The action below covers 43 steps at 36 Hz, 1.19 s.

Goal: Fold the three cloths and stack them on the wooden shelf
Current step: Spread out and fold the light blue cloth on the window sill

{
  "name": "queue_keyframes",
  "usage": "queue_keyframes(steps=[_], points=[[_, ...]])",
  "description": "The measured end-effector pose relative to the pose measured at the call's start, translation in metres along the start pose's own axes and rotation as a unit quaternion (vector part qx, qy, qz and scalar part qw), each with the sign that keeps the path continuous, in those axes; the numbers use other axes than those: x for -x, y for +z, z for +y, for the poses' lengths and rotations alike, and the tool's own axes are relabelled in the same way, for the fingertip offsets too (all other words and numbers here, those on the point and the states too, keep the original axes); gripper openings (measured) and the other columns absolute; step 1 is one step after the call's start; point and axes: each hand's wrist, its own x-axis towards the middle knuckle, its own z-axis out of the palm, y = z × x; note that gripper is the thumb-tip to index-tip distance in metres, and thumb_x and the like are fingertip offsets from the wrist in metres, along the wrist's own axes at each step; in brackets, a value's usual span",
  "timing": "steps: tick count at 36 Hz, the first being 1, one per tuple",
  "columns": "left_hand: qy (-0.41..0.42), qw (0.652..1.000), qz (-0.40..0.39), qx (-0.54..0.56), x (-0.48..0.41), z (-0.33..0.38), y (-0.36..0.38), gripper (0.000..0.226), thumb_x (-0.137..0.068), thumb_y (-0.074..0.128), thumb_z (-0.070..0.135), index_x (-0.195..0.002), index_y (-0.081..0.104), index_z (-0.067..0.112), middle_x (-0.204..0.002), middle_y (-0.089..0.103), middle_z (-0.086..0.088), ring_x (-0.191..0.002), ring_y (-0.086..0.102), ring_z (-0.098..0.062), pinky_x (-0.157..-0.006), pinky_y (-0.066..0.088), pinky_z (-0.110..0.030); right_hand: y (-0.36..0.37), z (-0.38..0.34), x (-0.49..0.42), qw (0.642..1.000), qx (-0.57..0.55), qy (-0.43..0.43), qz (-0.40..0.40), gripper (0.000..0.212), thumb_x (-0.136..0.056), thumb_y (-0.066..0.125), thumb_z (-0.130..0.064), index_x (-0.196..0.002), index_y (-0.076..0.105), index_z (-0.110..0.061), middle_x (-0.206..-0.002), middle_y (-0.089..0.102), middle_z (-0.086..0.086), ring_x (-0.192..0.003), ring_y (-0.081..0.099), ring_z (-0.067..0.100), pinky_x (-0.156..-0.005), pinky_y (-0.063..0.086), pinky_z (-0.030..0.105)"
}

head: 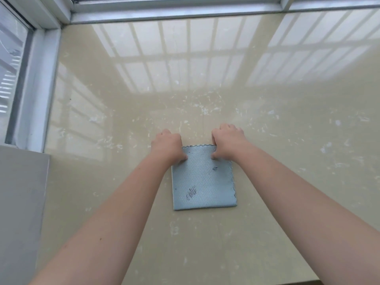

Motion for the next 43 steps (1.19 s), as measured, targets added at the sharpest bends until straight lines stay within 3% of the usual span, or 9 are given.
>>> queue_keyframes(steps=[7,11,17,22,29,32,34,40,43], points=[[0.005,0.997,-0.005,0.083,0.014,0.005,0.008,0.023,-0.085,0.055,0.006,-0.106,0.047,0.005,-0.114,0.045,-0.013,-0.097,0.052,-0.031,-0.074,0.042,-0.033,0.001,-0.004,0.008,1.0,-0.008,-0.004,0.006,0.02,-0.085,0.052,-0.012,-0.104,0.044,-0.014,-0.115,0.053,0.009,-0.109,0.051,0.027,-0.091,0.035,0.034],[-0.003,0.99,-0.012,0.142,0.023,0.006,0.01,0.028,-0.085,0.05,0.002,-0.111,0.04,0.008,-0.085,0.047,-0.007,-0.081,0.048,-0.026,-0.06,0.036,-0.029,0.0,-0.006,0.014,0.999,-0.034,-0.007,-0.019,0.025,-0.085,0.044,-0.002,-0.109,0.04,-0.01,-0.108,0.058,0.008,-0.099,0.055,0.027,-0.082,0.033,0.033],[0.023,0.982,-0.003,0.188,0.037,0.009,-0.011,0.024,-0.081,0.051,0.003,-0.103,0.061,0.006,-0.087,0.055,-0.006,-0.079,0.047,-0.02,-0.054,0.034,-0.025,-0.022,-0.004,0.019,0.998,-0.046,-0.018,-0.041,0.032,-0.082,0.043,0.001,-0.108,0.06,-0.006,-0.108,0.062,0.011,-0.089,0.053,0.026,-0.074,0.04,0.032],[0.044,0.965,0.091,0.242,0.048,0.015,-0.059,0.014,-0.08,0.054,0.004,-0.09,0.059,0.013,-0.099,0.063,-0.013,-0.084,0.053,-0.031,-0.06,0.038,-0.028,-0.071,0.002,0.024,0.992,-0.109,-0.019,0.067,0.012,-0.076,0.047,0.002,-0.081,0.055,-0.005,-0.092,0.057,0.015,-0.082,0.049,0.027,-0.067,0.039,0.031],[0.13,0.947,0.238,0.173,0.059,0.019,-0.103,0.009,-0.08,0.054,0.01,-0.083,0.051,0.018,-0.088,0.049,0.0,-0.081,0.047,-0.022,-0.072,0.036,-0.03,-0.109,0.004,0.038,0.956,-0.067,-0.005,0.285,0.021,-0.08,0.05,-0.002,-0.101,0.053,-0.004,-0.107,0.048,0.012,-0.097,0.047,0.031,-0.072,0.035,0.034],[0.16,0.949,0.261,0.077,0.064,0.017,-0.089,0.012,-0.079,0.055,0.011,-0.09,0.056,0.016,-0.093,0.05,-0.002,-0.09,0.046,-0.024,-0.077,0.032,-0.031,-0.092,-0.002,0.042,0.929,0.059,-0.024,0.365,0.033,-0.045,0.07,0.006,-0.073,0.055,-0.002,-0.077,0.053,0.016,-0.065,0.052,0.031,-0.055,0.025,0.029],[0.161,0.953,0.257,0.002,0.065,0.014,-0.067,0.018,-0.078,0.055,0.012,-0.096,0.057,0.014,-0.101,0.053,-0.004,-0.097,0.046,-0.026,-0.075,0.024,-0.029,-0.073,-0.008,0.047,0.93,0.106,-0.028,0.351,0.043,-0.023,0.073,0.004,-0.059,0.051,-0.007,-0.061,0.051,0.012,-0.049,0.049,0.026,-0.049,0.022,0.025],[0.157,0.967,0.121,-0.16,0.069,0.006,0.017,0.021,-0.085,0.051,0.018,-0.106,0.05,0.015,-0.111,0.048,-0.005,-0.105,0.045,-0.026,-0.072,0.019,-0.029,0.011,-0.015,0.062,0.977,0.086,-0.066,0.183,0.047,-0.009,0.076,-0.006,-0.049,0.053,-0.015,-0.053,0.05,0.005,-0.043,0.049,0.022,-0.045,0.031,0.02],[0.162,0.968,0.098,-0.168,0.08,0.0,0.051,0.023,-0.068,0.067,0.013,-0.086,0.053,0.015,-0.091,0.052,-0.004,-0.084,0.051,-0.025,-0.066,0.021,-0.029,0.029,-0.026,0.08,0.983,0.134,-0.074,0.104,0.044,-0.031,0.082,-0.014,-0.067,0.057,-0.013,-0.07,0.055,0.006,-0.06,0.055,0.022,-0.055,0.025,0.026]])
